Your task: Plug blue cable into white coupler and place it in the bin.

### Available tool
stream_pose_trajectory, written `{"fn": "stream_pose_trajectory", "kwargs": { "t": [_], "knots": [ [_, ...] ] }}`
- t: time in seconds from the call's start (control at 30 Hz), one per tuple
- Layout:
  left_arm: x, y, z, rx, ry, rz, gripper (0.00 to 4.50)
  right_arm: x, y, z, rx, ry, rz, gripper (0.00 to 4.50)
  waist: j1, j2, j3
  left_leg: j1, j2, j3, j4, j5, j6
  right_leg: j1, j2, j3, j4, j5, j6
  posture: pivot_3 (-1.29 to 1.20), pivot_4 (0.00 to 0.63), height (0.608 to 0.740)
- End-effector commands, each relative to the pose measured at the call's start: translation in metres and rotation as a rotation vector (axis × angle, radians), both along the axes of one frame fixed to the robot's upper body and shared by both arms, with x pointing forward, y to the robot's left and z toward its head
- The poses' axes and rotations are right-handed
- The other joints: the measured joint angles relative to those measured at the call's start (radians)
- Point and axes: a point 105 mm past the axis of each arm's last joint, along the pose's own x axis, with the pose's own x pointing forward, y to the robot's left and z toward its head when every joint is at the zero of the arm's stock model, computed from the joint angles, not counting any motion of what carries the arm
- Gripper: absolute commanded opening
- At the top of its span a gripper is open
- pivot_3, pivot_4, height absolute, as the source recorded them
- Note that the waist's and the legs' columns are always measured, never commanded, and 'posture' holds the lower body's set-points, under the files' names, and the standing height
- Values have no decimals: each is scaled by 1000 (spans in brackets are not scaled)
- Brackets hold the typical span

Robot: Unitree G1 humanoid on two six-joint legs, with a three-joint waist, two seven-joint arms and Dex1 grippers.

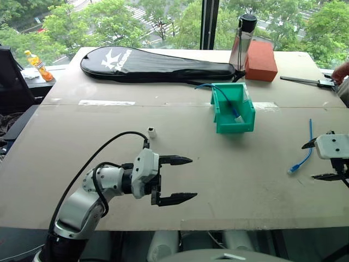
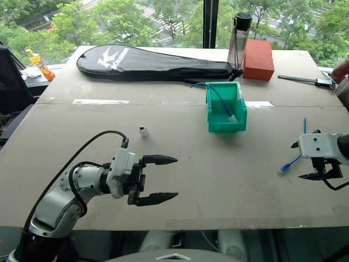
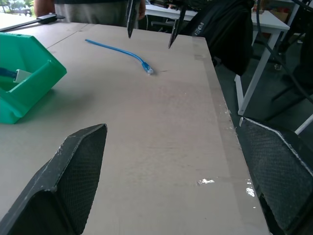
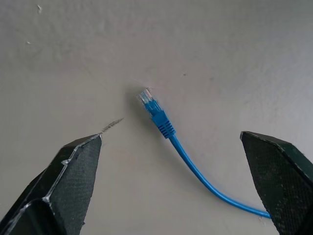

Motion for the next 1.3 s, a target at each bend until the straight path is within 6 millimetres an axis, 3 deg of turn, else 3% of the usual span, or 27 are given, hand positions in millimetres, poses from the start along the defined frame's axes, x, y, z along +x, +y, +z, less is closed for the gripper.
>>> {"fn": "stream_pose_trajectory", "kwargs": {
  "t": [0.03, 0.27, 0.37, 0.5, 0.57, 0.6, 0.7, 0.93, 1.1, 1.3],
  "knots": [
    [-2, -3, 4, -7, -24, -19, 4466, 6, -2, -4, -28, 13, 38, 4500, 0, 0, 0, 0, 0, 0, 0, 0, 0, 0, 0, 0, 0, 0, 0, 0, 150, 740],
    [-2, -4, 5, -7, -29, -1, 4466, 13, 3, -15, -15, 28, 56, 4500, 2, 1, 0, 0, 0, 0, 0, 0, 0, 0, 0, 0, 1, 0, 0, 0, 150, 740],
    [-3, -5, 6, -6, -30, 0, 4500, 15, 2, -19, -25, 33, 54, 3689, 1, 1, 0, 0, 0, 1, 1, 0, 0, 0, -1, 1, 1, 0, 0, 0, 150, 740],
    [-3, -6, 6, -6, -34, 5, 4500, 17, 3, -25, -27, 44, 45, 1975, 1, 1, 0, 1, 0, 1, 1, 0, 0, 0, 0, 1, 2, 0, 0, 0, 150, 740],
    [-3, -7, 6, -6, -35, 8, 4500, 18, 1, -30, -37, 52, 40, 1581, 1, 1, 0, 1, 0, 1, 1, 0, 0, 0, 0, 1, 2, 0, 0, 0, 150, 740],
    [-4, -8, 7, -7, -36, 8, 4500, 18, 2, -32, -34, 55, 34, 1030, 1, 1, 0, 1, 0, 1, 1, 0, 0, 0, 0, 1, 2, 0, 0, 0, 150, 740],
    [-8, -10, 9, -11, -40, 10, 4500, 19, 5, -34, -17, 60, 28, 64, -1, 0, 0, 1, 0, 1, 2, 0, 0, 0, 0, 1, 2, 0, 0, 0, 150, 740],
    [-17, -5, 5, -13, -26, 59, 4500, 20, 36, -19, 65, 77, 29, 64, -6, 1, 0, 4, 1, 1, 2, 0, 0, 2, 0, 2, 3, 0, 0, 0, 150, 740],
    [-8, 15, -5, 7, -7, 147, 4500, 23, 82, -8, 99, 85, -6, 64, -6, 2, 0, 3, 1, 0, 1, 0, 0, 2, 0, 1, 3, 0, 0, 0, 150, 740],
    [-1, 36, -18, 23, 0, 221, 4500, 36, 142, -11, 122, 84, 3, 64, -7, 2, 0, 3, 1, 0, 1, 0, 0, 1, -2, 0, 3, 0, 0, 0, 150, 740]
  ]
}}
